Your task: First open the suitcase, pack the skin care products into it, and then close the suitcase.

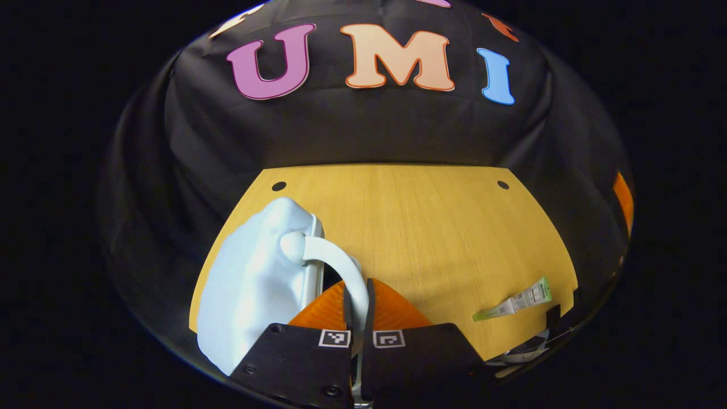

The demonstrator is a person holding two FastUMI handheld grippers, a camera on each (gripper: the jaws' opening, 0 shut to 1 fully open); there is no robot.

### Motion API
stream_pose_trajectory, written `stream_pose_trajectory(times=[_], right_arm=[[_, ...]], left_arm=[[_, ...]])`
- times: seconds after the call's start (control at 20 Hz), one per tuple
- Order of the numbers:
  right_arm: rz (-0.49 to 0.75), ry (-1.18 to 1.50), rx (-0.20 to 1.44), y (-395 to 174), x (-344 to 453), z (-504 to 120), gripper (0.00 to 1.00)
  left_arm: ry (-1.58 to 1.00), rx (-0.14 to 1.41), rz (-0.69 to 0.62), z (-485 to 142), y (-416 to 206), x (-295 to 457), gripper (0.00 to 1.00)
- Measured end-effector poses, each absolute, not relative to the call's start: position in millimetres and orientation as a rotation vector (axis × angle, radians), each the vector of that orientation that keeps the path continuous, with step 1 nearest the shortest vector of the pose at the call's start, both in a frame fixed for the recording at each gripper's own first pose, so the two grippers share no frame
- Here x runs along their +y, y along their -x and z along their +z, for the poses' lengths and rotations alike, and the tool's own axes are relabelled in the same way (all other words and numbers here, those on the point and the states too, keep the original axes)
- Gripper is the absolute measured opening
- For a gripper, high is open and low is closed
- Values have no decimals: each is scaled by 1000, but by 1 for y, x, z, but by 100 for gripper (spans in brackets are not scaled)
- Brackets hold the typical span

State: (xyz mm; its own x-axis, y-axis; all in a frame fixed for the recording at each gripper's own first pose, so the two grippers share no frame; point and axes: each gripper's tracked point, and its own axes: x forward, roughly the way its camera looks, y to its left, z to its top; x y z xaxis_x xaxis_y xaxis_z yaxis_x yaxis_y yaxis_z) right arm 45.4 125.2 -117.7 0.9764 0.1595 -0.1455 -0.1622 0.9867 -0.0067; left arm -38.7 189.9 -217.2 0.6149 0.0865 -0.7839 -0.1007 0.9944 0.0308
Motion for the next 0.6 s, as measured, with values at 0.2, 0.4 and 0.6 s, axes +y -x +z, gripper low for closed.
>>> stream_pose_trajectory(times=[0.2,0.4,0.6], right_arm=[[176,12,137,-50,161,-117,99],[191,0,128,-56,200,-114,97],[192,2,97,-61,234,-104,99]], left_arm=[[-1,840,122,-173,49,228,0],[14,801,132,-145,49,275,0],[16,738,174,-117,56,338,0]])
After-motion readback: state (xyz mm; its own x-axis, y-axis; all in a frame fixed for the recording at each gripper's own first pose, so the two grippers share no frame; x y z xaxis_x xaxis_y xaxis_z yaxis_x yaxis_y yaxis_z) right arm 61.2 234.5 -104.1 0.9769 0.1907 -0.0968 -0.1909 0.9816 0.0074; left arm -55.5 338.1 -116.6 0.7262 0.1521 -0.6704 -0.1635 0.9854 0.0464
